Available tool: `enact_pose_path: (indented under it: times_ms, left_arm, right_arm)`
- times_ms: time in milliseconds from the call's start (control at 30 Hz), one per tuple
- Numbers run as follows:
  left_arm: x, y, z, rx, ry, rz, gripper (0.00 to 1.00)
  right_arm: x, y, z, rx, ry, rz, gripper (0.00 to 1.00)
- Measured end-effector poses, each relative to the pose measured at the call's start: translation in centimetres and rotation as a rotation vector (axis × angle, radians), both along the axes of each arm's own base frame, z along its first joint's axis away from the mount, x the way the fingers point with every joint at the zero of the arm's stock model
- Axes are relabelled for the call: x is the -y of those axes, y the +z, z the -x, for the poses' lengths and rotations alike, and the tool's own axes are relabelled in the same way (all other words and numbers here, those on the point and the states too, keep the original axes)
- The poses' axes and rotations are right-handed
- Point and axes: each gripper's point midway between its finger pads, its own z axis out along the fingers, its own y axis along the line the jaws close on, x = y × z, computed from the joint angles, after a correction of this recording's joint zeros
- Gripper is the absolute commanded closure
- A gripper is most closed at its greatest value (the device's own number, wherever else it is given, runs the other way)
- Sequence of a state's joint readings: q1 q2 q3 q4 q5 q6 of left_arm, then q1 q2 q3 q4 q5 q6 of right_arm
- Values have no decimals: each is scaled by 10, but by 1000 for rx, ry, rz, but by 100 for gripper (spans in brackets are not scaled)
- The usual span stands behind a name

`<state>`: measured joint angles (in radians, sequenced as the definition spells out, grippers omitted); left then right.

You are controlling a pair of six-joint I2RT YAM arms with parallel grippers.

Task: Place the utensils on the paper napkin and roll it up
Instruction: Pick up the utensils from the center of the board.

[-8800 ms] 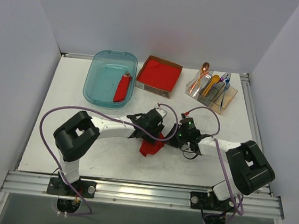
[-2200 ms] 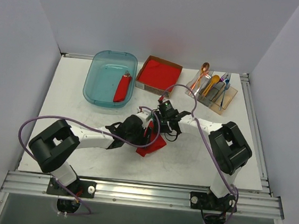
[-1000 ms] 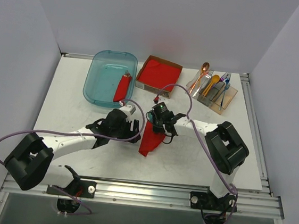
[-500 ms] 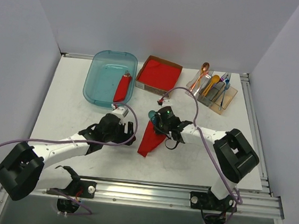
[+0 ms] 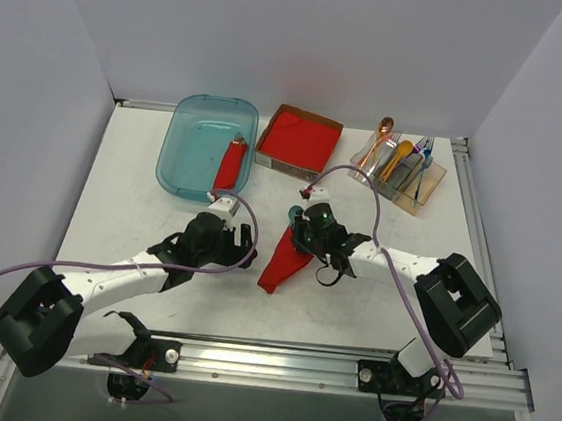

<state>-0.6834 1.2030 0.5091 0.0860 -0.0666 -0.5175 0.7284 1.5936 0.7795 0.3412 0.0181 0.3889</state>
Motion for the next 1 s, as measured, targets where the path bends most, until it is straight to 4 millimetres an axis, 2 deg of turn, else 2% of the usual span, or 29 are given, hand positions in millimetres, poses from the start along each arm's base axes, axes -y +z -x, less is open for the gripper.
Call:
enact_pose_path:
  times_ms: [167, 400, 767, 1000]
  left_arm:
    - [3, 6, -5, 27, 2, 23, 9]
    - [-6, 10, -15, 50, 32, 54, 8]
    - [-6, 48, -16, 152, 11, 150, 4]
    - [-10, 55, -16, 188, -2, 203, 4]
  right_arm:
    - [-3, 11, 1, 33, 23, -8, 100]
    - [-7, 42, 4, 113, 61, -40, 100]
    - [-8, 74, 5, 192, 88, -70, 100]
    - [-8, 90, 9, 225, 100, -86, 100]
